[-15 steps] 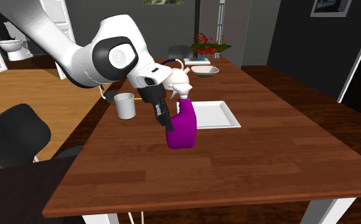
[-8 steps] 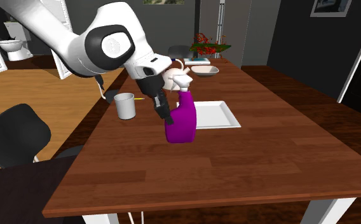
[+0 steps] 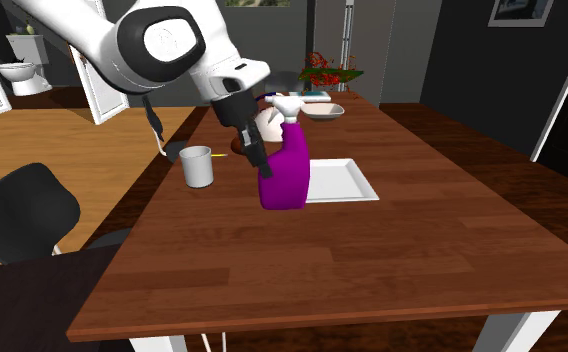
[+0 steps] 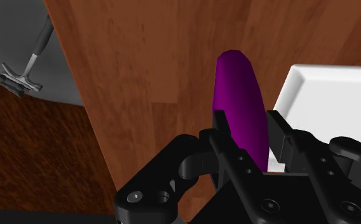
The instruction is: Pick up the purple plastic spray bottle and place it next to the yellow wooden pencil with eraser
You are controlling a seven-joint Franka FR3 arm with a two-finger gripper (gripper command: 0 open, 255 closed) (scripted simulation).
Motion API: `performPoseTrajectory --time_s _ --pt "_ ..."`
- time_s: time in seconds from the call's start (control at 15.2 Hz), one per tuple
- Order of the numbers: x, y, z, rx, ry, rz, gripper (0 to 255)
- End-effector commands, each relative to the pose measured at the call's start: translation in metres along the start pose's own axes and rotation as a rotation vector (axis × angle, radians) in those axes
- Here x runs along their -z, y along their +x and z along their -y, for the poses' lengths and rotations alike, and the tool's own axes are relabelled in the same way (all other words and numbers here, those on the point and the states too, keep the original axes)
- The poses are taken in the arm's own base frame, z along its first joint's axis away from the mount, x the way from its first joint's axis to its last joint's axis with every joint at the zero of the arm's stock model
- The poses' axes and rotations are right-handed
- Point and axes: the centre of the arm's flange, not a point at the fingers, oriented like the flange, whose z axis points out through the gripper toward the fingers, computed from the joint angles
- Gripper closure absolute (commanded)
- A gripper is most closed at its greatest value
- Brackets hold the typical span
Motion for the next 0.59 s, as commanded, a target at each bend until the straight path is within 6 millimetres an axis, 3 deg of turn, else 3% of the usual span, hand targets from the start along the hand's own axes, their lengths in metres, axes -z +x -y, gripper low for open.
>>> performPoseTrajectory --time_s 0.0,0.53 --pt "0.010 0.005 0.000 0.000 0.000 0.000 255" --pt "0.049 0.020 0.000 0.000 0.000 0.000 255"
